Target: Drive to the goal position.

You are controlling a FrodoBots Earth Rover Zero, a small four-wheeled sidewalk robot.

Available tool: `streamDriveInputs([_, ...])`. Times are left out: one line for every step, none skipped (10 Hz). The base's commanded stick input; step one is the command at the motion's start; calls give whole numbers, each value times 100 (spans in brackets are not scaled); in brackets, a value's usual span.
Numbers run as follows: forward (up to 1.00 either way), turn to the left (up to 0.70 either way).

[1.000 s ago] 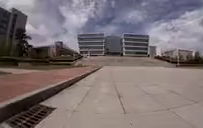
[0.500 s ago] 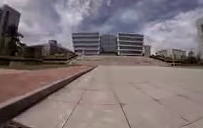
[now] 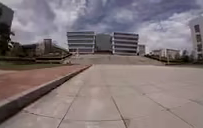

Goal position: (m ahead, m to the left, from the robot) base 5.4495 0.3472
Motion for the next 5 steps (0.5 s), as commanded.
streamDriveInputs([100, 0])
streamDriveInputs([100, 0])
streamDriveInputs([100, 0])
streamDriveInputs([100, 0])
streamDriveInputs([100, 0])
